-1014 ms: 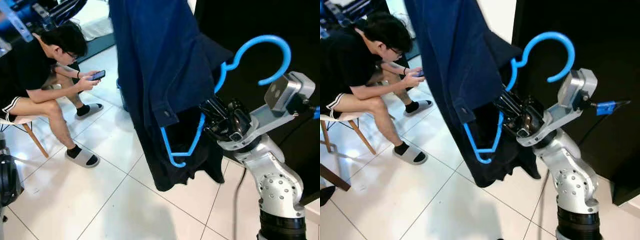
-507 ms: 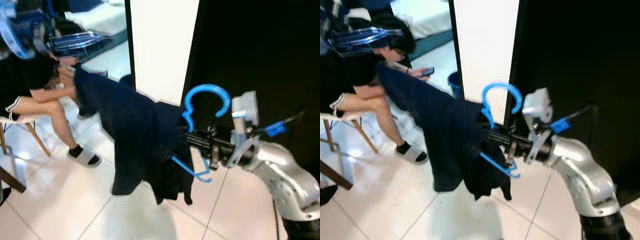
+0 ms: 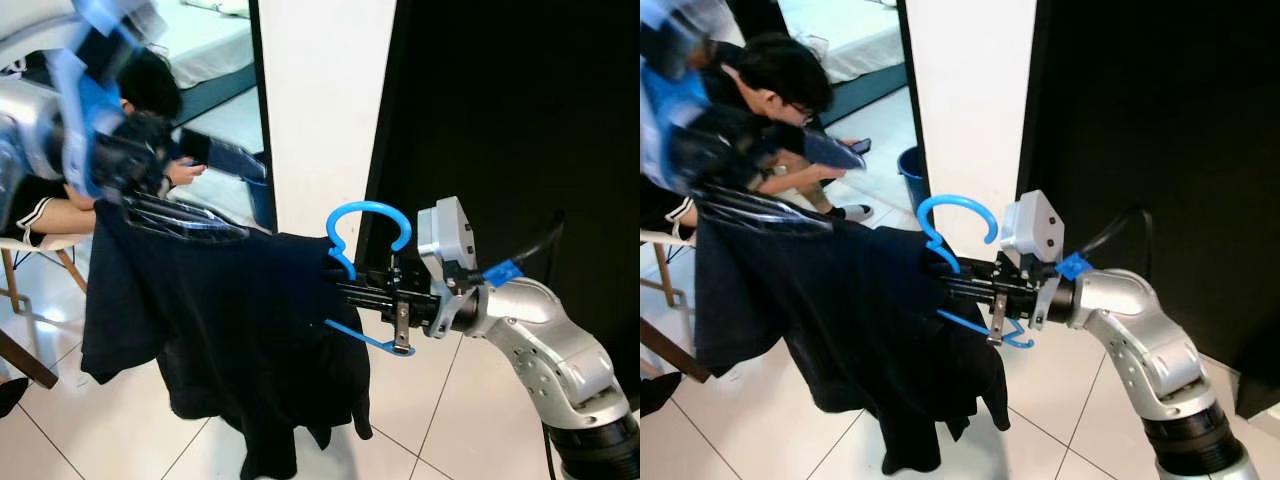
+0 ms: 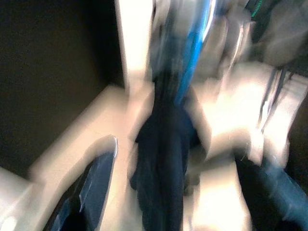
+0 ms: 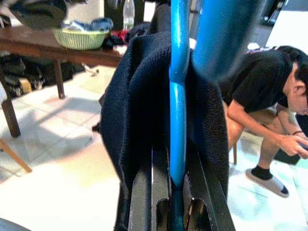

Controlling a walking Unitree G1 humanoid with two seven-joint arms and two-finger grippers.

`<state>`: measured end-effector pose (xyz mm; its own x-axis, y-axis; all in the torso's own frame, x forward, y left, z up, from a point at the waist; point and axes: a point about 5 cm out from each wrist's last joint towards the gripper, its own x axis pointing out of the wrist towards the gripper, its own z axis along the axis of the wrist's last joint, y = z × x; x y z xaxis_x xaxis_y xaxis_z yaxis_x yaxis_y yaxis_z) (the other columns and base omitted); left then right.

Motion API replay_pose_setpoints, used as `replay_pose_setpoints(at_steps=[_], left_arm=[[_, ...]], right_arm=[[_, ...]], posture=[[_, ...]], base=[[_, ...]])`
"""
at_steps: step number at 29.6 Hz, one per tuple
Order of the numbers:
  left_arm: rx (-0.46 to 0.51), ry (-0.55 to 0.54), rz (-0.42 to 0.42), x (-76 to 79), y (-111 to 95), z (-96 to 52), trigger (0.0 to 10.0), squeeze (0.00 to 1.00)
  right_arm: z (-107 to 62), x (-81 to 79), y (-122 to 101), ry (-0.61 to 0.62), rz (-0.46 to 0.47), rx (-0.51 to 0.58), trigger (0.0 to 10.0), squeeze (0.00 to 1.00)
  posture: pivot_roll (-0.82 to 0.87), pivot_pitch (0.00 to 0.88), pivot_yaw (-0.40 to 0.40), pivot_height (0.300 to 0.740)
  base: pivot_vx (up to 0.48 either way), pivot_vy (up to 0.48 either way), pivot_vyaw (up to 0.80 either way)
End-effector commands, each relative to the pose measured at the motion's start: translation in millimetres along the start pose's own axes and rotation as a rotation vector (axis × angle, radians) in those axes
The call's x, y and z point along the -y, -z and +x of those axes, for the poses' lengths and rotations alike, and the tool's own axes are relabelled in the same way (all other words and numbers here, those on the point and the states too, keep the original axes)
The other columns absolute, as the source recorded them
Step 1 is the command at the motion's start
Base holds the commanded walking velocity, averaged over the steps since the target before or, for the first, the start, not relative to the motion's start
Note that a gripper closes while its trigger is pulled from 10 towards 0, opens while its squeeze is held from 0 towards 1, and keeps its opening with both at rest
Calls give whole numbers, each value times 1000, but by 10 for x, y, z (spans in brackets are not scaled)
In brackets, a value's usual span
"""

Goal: Hang hanger

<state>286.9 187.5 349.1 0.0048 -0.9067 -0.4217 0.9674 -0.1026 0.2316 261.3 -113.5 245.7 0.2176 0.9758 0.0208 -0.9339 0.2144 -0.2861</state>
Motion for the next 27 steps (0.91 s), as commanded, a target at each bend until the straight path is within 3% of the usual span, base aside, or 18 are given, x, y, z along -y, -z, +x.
replay_pose_setpoints(at_steps=[1, 3, 7, 8, 9, 11, 13, 22, 27], left_arm=[[-118, 8, -3, 31, 128, -14, 10000, 0], [-201, 8, 2, 51, 223, -25, 10000, 0], [-244, 3, 9, 43, 256, -29, 10000, 0], [-325, -3, 30, 32, 323, -37, 0, 0], [-386, -4, 45, 26, 374, -44, 0, 0], [-386, -4, 45, 26, 374, -44, 0, 0], [-453, 7, 53, 38, 450, -48, 0, 0], [-582, 37, 93, 43, 606, -51, 0, 0], [-587, 40, 118, 19, 617, -30, 0, 0]], right_arm=[[35, -10, -115, -21, -53, 54, 10000, 0], [45, -13, -120, -24, -58, 55, 10000, 0], [48, -15, -121, -25, -61, 55, 10000, 0], [53, -14, -120, -25, -65, 54, 10000, 0], [57, -13, -120, -25, -68, 54, 10000, 0], [57, -13, -120, -25, -68, 54, 10000, 0], [65, -10, -123, -25, -72, 55, 10000, 0], [77, -13, -139, -25, -84, 61, 10000, 0], [88, -14, -149, -24, -89, 66, 10000, 0]], posture=[[130, 72, 52, 740], [130, 72, 52, 740], [132, 72, 53, 740], [131, 73, 53, 740], [131, 73, 53, 740], [131, 73, 53, 740], [129, 74, 54, 740], [128, 74, 55, 740], [127, 74, 55, 740]], base=[[0, 0, 0], [0, 0, 0], [0, 0, 0], [0, 0, 0], [0, 0, 0], [0, 0, 0], [0, 0, 0], [0, 0, 0], [0, 0, 0]])
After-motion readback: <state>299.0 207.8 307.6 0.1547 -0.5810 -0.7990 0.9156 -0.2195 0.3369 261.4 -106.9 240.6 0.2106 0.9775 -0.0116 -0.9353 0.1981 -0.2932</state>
